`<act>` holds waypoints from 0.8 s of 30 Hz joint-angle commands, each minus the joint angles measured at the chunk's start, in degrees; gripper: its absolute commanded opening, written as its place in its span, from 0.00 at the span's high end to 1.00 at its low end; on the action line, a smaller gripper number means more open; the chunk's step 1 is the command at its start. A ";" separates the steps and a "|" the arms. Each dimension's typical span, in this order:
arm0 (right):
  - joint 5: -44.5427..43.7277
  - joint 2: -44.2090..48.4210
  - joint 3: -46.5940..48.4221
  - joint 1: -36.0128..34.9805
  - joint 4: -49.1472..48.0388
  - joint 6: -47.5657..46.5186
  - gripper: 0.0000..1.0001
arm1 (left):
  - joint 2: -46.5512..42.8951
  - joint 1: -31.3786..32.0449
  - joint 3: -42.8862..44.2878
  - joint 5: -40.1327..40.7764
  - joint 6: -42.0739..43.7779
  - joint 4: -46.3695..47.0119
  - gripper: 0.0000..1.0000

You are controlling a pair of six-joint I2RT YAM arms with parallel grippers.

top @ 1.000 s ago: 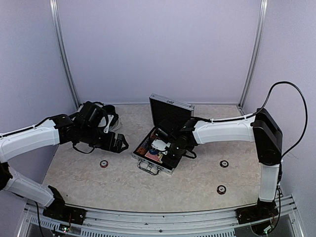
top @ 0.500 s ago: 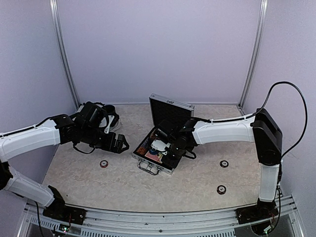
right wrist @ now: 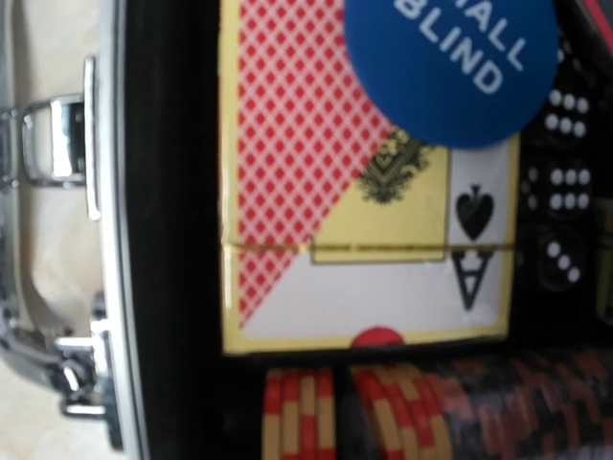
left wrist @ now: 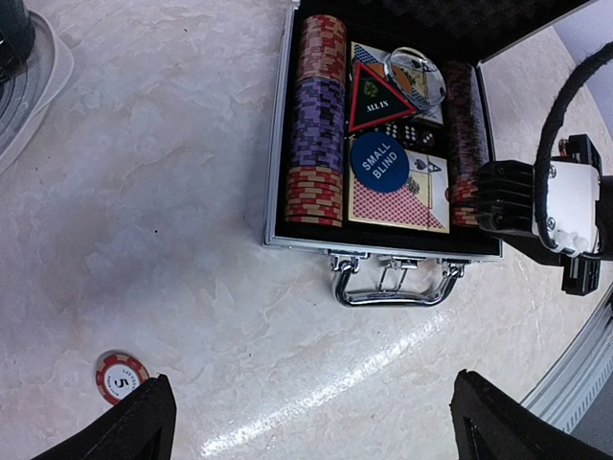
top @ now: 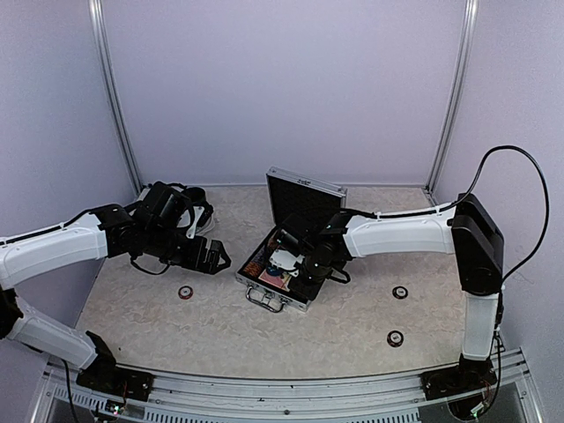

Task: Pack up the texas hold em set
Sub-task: Place the poker chips pile in the slot.

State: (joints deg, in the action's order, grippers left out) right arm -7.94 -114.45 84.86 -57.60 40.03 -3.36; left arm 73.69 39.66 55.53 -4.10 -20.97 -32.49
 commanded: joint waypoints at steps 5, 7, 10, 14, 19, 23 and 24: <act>-2.11 -0.68 1.71 -0.49 0.94 -0.07 0.78 | 0.05 -0.39 -0.68 -0.42 0.45 1.37 0.01; -2.44 -0.77 1.92 -0.56 1.12 -0.07 0.78 | 0.13 -0.37 -0.68 -0.53 0.49 1.30 0.01; -3.15 -0.94 1.80 -0.66 1.12 -0.20 0.78 | 0.14 -0.37 -0.77 -0.46 0.49 1.33 0.01; -4.41 -0.96 1.80 -1.01 1.29 -0.33 0.79 | 0.05 -0.37 -0.86 -0.50 0.49 1.27 0.01; -5.09 -0.77 2.16 -1.11 1.52 -0.51 0.79 | 0.23 -0.37 -0.78 -0.72 0.58 1.28 0.01; -5.75 -0.77 2.24 -1.11 1.71 -0.69 0.79 | 0.36 -0.37 -0.77 -0.78 0.62 1.28 0.01; -5.91 -0.77 2.24 -1.11 1.83 -0.69 0.79 | 0.33 -0.39 -0.77 -0.80 0.66 1.28 0.01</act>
State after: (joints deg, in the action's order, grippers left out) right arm -11.31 -114.45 85.69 -58.39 40.91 -3.62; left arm 73.69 39.66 55.31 -4.19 -20.93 -32.42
